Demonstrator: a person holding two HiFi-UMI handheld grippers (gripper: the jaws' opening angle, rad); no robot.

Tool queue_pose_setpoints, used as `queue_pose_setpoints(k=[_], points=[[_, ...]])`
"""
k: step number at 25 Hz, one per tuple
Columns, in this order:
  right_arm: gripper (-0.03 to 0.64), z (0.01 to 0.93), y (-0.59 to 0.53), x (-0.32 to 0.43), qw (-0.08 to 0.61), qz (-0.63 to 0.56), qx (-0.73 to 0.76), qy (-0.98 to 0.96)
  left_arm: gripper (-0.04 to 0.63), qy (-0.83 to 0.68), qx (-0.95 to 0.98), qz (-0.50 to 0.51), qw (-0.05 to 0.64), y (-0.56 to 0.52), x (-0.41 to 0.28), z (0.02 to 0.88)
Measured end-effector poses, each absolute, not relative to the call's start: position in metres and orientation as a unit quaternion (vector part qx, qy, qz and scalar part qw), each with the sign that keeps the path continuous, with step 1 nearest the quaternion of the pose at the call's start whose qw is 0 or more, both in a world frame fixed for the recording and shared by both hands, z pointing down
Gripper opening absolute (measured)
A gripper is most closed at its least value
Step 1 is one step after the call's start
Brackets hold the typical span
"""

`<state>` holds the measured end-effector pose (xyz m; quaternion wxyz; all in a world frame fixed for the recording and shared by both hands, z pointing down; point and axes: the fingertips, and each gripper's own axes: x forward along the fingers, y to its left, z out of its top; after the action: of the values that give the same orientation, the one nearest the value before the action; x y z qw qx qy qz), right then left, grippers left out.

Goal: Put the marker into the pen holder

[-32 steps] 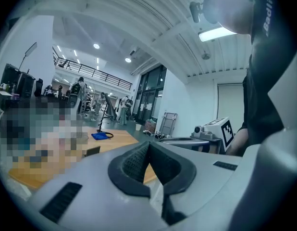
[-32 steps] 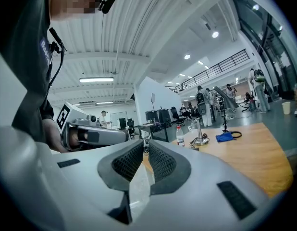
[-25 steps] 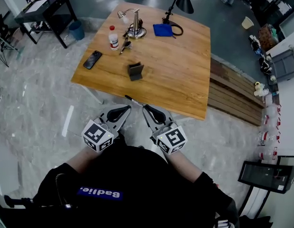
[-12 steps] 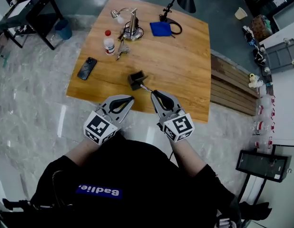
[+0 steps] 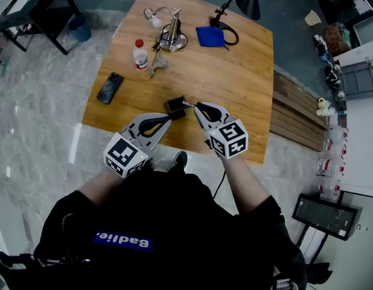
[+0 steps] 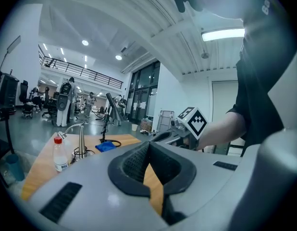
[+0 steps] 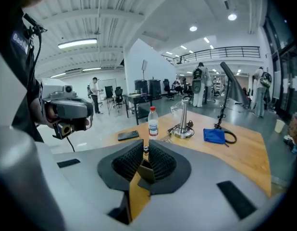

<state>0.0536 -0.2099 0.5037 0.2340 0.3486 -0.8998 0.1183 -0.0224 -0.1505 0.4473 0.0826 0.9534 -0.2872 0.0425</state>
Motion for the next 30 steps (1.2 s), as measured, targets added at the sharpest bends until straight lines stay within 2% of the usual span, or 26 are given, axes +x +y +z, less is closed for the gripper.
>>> queue_pose_setpoints(k=[12, 23, 30], points=[[0.039, 0.561, -0.268, 0.042, 0.39, 0.123, 0.137, -0.902, 0.009, -0.361, 0.926, 0.054, 0.096, -0.176, -0.011, 0.45], [0.04, 0.628, -0.265, 0.008, 0.471, 0.174, 0.0, -0.865, 0.009, -0.416, 0.901, 0.06, 0.109, -0.172, -0.036, 0.457], [0.04, 0.652, -0.272, 0.0, 0.509, 0.172, -0.026, -0.843, 0.009, -0.432, 0.891, 0.063, 0.125, -0.163, -0.051, 0.465]])
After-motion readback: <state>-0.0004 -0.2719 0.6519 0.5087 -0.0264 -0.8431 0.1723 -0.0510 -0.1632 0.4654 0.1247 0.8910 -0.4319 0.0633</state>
